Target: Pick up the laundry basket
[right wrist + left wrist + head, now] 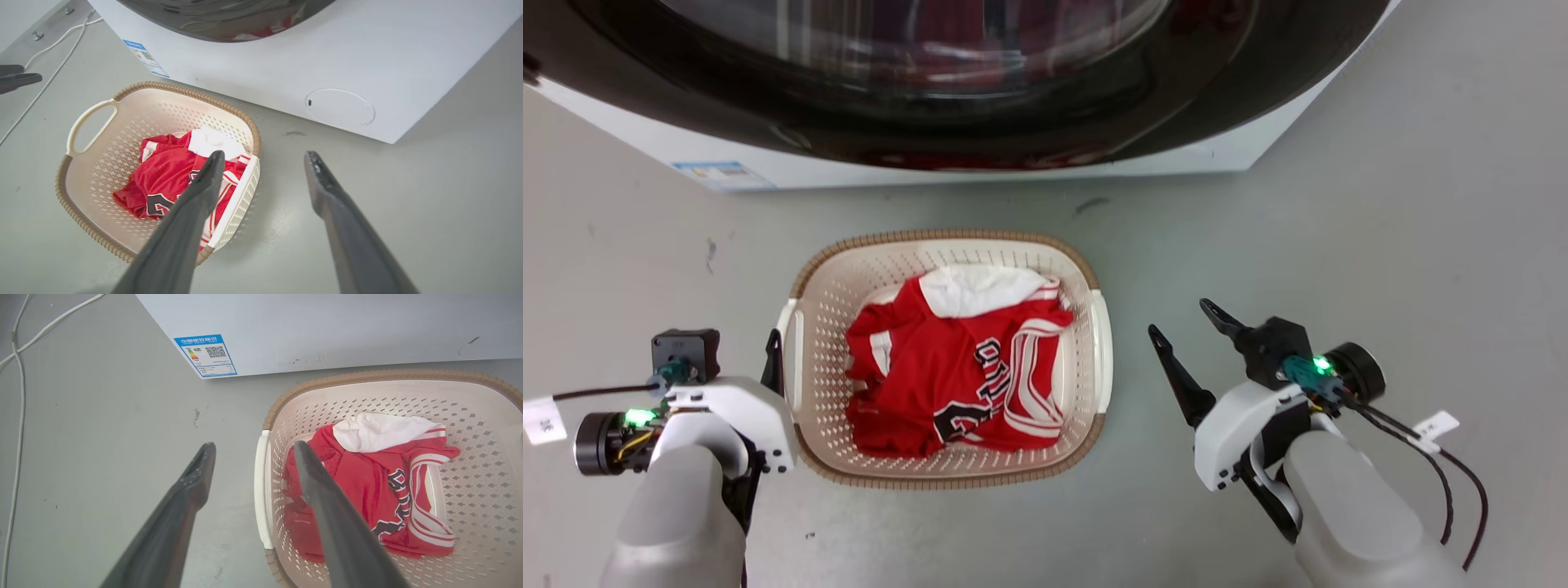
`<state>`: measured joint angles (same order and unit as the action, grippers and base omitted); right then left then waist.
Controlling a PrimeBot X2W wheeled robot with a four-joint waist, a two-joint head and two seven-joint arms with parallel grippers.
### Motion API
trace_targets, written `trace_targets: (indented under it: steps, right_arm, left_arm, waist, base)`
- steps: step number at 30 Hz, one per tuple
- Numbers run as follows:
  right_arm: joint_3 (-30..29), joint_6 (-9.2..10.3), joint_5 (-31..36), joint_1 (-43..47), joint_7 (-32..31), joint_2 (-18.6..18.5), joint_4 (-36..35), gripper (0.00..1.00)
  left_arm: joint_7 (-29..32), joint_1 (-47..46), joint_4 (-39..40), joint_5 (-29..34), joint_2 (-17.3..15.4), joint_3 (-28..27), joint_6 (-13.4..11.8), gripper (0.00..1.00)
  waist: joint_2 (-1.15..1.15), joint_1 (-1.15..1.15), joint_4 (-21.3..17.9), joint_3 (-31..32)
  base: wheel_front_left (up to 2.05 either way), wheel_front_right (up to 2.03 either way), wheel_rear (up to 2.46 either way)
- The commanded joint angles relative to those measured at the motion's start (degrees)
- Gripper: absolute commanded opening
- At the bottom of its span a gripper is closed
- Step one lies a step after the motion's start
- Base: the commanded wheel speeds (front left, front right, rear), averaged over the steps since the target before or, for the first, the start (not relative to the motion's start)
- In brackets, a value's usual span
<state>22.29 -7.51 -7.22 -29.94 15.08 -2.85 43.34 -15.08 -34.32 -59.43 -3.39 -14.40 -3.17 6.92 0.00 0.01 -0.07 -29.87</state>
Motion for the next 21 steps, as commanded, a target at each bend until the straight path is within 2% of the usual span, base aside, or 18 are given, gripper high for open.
trace_targets:
  steps: [1,10,21]
  right_arm:
    - [0.40,0.04,-0.32,-1.15,0.13,-0.05,0.51,1.00]
    - [6.88,0.04,-4.68,-7.23,0.13,-0.05,7.25,1.00]
    - [13.69,0.04,-10.17,-12.80,0.13,-0.05,13.42,1.00]
  left_arm:
    - [-0.14,-0.89,-0.40,-0.22,-0.22,0.17,0.14,1.00]
    - [-0.14,-5.82,-5.79,-1.06,-0.39,1.61,0.38,1.00]
    - [-0.14,-9.66,-8.60,-1.96,-0.26,3.50,0.49,1.00]
  waist:
    - [0.00,-0.01,0.13,-1.66]
    - [0.00,-0.01,0.99,-6.64]
    - [0.00,-0.01,2.33,-11.64]
  base:
    - [0.00,0.00,0.00]
    - [0.00,0.00,0.00]
    - [0.00,0.00,0.00]
